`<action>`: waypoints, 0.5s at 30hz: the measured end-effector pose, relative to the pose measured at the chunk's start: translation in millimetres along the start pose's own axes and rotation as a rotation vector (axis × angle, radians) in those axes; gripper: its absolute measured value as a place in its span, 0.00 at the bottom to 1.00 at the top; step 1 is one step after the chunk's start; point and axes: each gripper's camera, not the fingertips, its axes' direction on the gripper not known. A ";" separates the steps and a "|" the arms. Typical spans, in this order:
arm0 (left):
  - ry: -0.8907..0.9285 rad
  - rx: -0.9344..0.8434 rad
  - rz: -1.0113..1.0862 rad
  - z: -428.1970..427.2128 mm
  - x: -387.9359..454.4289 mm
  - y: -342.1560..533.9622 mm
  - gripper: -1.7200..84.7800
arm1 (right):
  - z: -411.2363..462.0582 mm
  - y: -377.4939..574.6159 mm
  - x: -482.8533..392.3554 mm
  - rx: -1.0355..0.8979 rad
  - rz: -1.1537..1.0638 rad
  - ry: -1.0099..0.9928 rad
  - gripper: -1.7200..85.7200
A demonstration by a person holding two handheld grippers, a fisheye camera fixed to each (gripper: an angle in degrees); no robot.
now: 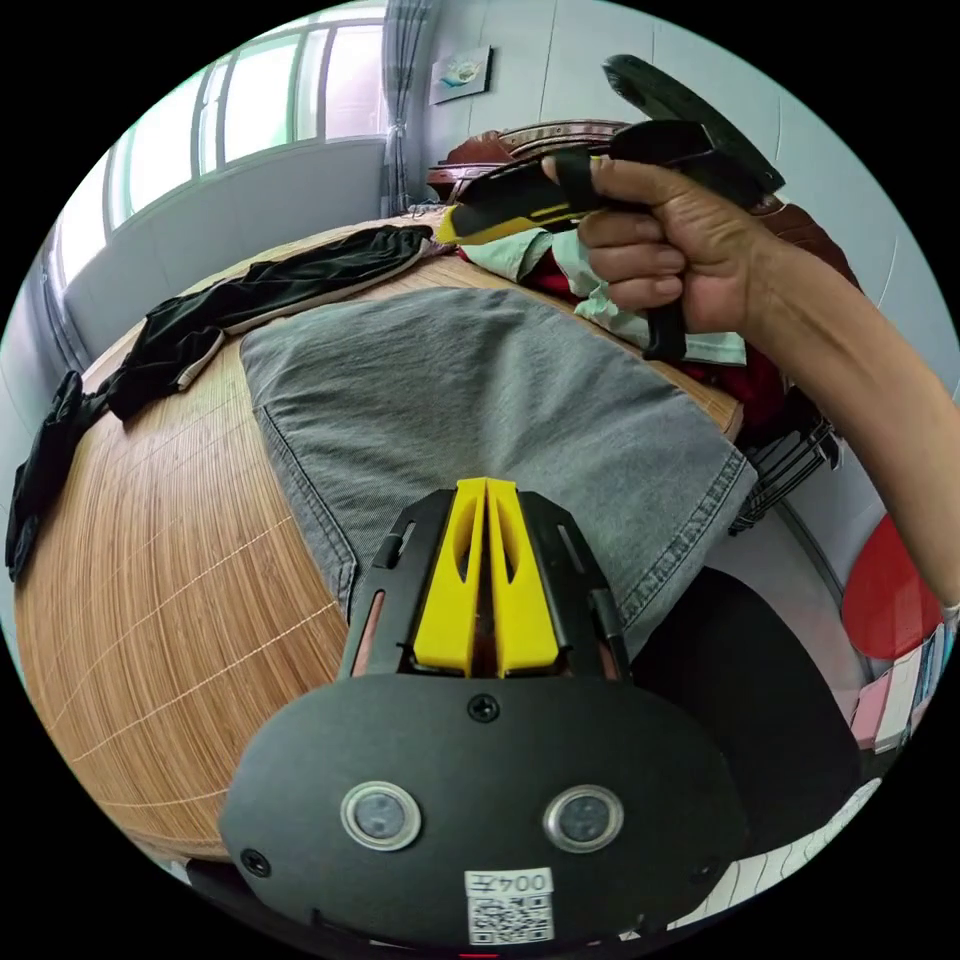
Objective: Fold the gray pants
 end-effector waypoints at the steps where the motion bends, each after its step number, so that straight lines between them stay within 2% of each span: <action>1: 0.004 0.000 -0.002 0.7 -1.4 1.0 0.02 | 17.3 -12.8 -24.4 -0.048 -0.079 0.008 0.01; 4: -0.003 0.003 0.004 4.2 -4.1 6.1 0.02 | 69.8 -37.0 -73.6 -0.147 -0.220 0.029 0.01; 9: -0.018 0.006 0.017 12.6 -11.4 14.4 0.02 | 152.0 -54.7 -78.5 -0.336 -0.178 0.131 0.01; 11: -0.012 0.010 0.013 15.1 -16.6 17.1 0.02 | 141.3 -56.6 -59.5 -0.303 -0.065 0.038 0.01; 15: 0.006 0.009 -0.002 21.7 -31.2 20.4 0.02 | 68.7 -35.4 -60.6 -0.153 -0.104 0.086 0.01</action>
